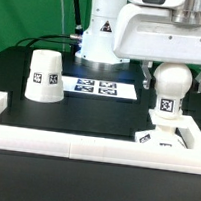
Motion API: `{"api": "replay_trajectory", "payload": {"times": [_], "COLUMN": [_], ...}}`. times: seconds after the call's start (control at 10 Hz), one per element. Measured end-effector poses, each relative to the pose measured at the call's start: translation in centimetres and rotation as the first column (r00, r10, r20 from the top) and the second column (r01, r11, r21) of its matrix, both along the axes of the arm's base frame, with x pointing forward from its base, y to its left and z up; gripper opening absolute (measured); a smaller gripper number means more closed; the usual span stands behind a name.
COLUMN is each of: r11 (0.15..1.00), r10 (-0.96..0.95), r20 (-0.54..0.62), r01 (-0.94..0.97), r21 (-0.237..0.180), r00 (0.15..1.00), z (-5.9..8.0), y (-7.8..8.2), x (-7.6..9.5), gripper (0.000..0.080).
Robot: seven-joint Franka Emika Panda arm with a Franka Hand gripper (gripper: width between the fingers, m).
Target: Assemble lamp
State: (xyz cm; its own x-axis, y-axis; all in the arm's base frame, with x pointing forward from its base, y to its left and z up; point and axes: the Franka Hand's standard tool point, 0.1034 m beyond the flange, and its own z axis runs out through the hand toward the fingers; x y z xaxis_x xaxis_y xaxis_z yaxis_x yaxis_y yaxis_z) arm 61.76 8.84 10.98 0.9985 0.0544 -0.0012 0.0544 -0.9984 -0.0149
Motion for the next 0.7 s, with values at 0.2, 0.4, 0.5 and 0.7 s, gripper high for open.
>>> {"api": "replay_trajectory", "payload": {"times": [0.2,0.4,0.5,0.7], "r11": [0.966,0.883,0.833,0.69], "r10": [-0.257,-0.47,-0.554,-0.724], "r20": [-0.001,-0.011,-0.016,-0.026], "r01": [0.257,0.47,0.554,0.724], "r21": [0.0,-0.003,-0.007,-0.02], "r00": [0.966,0.883,0.833,0.689], "z": [-0.01,-0.07,-0.09,-0.16], "y": [0.16,0.34,0.33,0.36], "x": [0.05,-0.05,-0.09,-0.31], "gripper": [0.0577,0.0577,0.0578,0.0579]}}
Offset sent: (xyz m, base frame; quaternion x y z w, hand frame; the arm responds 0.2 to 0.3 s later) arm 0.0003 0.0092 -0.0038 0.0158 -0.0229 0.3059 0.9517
